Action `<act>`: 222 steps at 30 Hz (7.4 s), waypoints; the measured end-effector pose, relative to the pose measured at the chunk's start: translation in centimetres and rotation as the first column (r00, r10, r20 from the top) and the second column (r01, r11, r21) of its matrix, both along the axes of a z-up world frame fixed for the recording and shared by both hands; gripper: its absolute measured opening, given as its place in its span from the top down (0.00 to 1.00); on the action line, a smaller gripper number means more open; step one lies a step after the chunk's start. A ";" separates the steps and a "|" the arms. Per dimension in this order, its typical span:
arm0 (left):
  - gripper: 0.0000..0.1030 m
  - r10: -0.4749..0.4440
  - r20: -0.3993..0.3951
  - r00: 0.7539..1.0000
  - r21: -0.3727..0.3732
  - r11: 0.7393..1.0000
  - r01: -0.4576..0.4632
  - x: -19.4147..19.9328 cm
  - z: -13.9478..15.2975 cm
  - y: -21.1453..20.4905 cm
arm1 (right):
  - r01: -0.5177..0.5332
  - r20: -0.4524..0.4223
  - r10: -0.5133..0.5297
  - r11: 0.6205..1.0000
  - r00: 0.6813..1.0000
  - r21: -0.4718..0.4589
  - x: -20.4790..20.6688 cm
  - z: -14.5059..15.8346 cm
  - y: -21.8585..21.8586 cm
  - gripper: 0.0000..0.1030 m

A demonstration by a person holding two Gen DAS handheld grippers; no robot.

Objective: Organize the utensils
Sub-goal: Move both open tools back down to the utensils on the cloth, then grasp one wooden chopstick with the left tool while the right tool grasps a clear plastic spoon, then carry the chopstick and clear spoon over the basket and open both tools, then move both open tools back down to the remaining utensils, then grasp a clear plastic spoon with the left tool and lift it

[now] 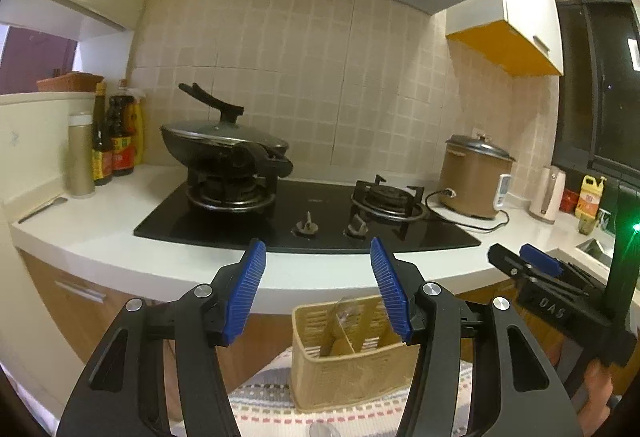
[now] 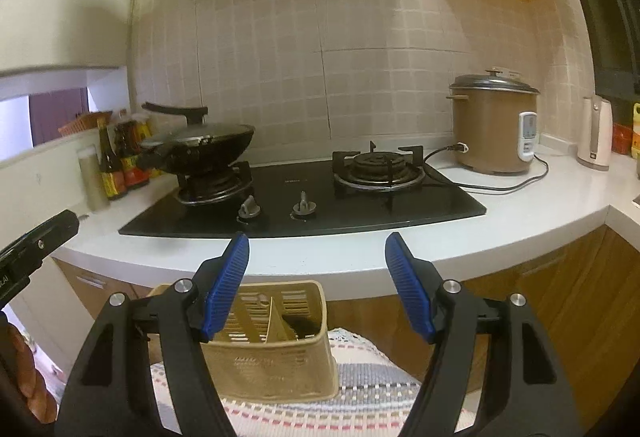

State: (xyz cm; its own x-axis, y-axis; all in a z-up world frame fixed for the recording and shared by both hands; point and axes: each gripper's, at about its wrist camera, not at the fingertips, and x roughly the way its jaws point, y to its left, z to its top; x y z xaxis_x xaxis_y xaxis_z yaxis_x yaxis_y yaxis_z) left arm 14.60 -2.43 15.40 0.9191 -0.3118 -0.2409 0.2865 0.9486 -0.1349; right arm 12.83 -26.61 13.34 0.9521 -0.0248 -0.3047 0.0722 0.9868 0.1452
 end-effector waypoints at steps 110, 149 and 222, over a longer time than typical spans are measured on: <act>0.97 0.019 0.136 0.991 -0.204 0.979 0.010 0.8 4.5 -0.6 | -0.022 0.059 0.028 0.995 0.998 -0.094 2.1 6.0 2.3 0.72; 0.73 -0.122 -0.247 0.961 -0.254 0.966 0.058 2.6 -2.5 5.4 | -0.098 -0.180 0.102 0.995 0.978 0.034 -0.9 0.7 0.6 0.46; 0.72 -0.177 -0.634 0.753 0.019 0.970 0.244 1.2 -15.9 -4.0 | -0.433 -0.608 0.446 0.883 0.657 0.179 -6.6 -17.1 11.1 0.73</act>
State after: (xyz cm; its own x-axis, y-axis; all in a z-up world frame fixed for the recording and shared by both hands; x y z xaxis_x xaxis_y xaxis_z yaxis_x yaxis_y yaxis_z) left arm 15.76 -6.46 -0.50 0.4688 -0.4245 -0.7746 0.3649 0.8917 -0.2678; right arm 6.21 -15.56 -3.71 0.4483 0.3580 -0.8191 -0.2902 0.9249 0.2455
